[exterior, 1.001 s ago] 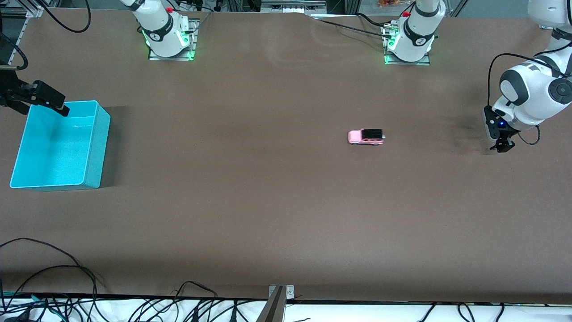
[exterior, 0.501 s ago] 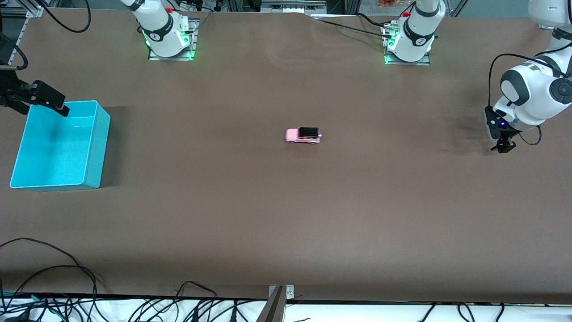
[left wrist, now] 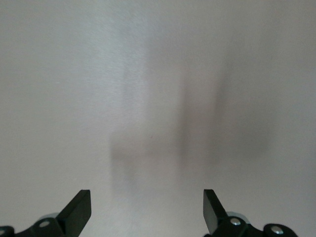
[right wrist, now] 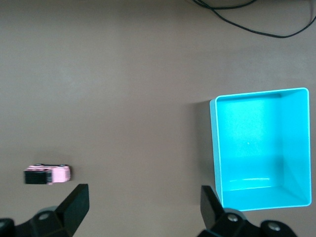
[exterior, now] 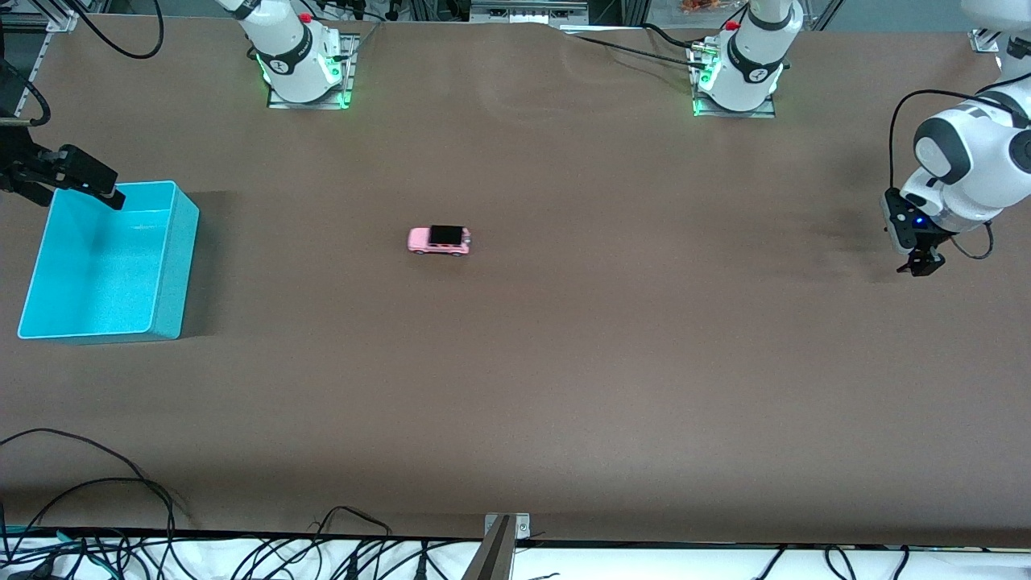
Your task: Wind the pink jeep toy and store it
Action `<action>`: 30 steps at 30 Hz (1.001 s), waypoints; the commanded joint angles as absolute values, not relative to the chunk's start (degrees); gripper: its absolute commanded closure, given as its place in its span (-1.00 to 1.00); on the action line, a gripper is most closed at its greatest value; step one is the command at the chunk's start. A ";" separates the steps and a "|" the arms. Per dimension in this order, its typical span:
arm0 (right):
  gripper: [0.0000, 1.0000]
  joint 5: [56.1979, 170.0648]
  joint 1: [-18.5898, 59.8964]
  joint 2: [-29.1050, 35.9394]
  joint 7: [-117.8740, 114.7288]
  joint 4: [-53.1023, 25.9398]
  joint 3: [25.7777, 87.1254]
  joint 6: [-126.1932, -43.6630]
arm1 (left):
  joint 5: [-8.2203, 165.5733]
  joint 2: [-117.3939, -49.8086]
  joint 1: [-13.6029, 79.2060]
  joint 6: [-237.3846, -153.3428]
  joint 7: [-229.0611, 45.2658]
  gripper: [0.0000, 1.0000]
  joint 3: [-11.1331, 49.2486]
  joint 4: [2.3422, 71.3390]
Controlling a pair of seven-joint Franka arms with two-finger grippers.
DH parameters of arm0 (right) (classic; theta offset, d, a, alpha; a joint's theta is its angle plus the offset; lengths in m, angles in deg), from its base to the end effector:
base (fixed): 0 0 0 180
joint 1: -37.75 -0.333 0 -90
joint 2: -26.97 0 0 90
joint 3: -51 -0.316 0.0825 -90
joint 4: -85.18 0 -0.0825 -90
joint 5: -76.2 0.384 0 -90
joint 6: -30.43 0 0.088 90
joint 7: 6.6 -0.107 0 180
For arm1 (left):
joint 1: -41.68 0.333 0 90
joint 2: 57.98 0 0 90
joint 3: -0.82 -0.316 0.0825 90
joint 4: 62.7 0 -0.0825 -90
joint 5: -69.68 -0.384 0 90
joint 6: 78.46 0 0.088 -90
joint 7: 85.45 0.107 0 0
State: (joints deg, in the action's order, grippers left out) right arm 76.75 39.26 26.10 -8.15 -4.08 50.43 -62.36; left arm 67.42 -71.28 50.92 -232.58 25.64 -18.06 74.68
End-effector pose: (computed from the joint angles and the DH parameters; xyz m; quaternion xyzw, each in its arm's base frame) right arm 0.5643 -0.0083 0.6265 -0.9995 0.0218 -0.0232 0.0050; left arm 0.4475 0.2415 0.2319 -0.7325 0.6782 0.0310 0.0495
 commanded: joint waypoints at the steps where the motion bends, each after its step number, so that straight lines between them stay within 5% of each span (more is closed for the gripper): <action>1: -1.00 77.34 39.42 25.56 -7.66 -2.63 50.47 -61.94 | 68.19 -63.17 50.90 -226.04 26.09 -1.00 -18.16 75.38; 30: -1.00 77.34 39.33 25.56 -7.66 -2.63 50.39 -61.94 | 68.28 -49.46 50.64 -223.66 26.53 -1.00 -17.02 75.47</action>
State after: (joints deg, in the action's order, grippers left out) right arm 76.75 39.25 26.10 -8.15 -4.08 50.43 -62.36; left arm 67.42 -51.89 50.81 -225.22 25.66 -17.04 74.56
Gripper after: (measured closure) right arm 0.000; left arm 0.000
